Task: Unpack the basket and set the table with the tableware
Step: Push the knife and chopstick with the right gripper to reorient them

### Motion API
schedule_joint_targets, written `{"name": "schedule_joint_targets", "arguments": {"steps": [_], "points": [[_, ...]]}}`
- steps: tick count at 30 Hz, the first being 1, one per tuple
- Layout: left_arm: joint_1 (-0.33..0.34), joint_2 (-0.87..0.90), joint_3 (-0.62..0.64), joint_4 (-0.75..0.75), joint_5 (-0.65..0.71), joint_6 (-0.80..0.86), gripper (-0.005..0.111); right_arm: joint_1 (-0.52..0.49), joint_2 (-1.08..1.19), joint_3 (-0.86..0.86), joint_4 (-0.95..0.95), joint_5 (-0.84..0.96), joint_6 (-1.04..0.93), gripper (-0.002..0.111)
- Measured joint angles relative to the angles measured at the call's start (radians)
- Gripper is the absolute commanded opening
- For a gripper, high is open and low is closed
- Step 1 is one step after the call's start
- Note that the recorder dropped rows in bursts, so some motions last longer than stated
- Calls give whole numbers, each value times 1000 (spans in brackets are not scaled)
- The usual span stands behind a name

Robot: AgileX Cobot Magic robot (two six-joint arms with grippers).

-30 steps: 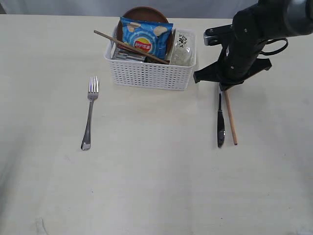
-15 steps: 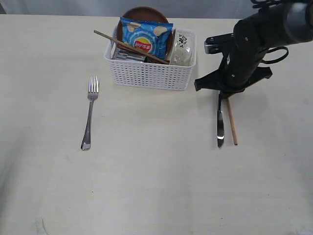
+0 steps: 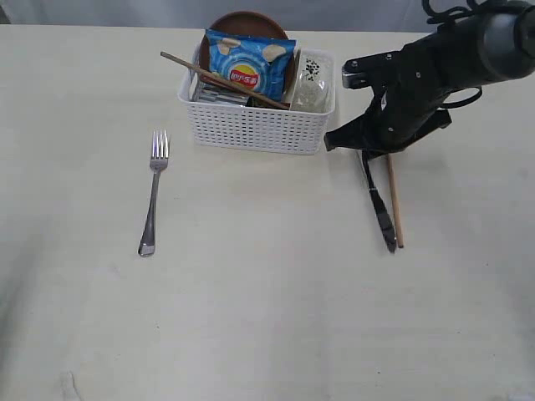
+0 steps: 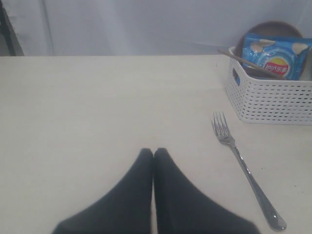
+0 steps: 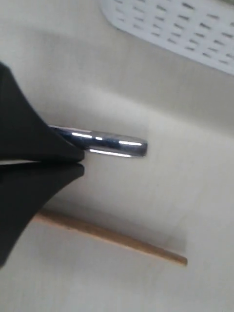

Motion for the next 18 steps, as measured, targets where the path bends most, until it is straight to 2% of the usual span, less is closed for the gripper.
{"name": "schedule_joint_targets", "arguments": {"steps": [9,18], "points": [[0,0,0,0,0,0,0,-2,14,-8,146,-28,-157,-1],[0,0,0,0,0,0,0,26,14,-14,235,33,-262,-1]]}}
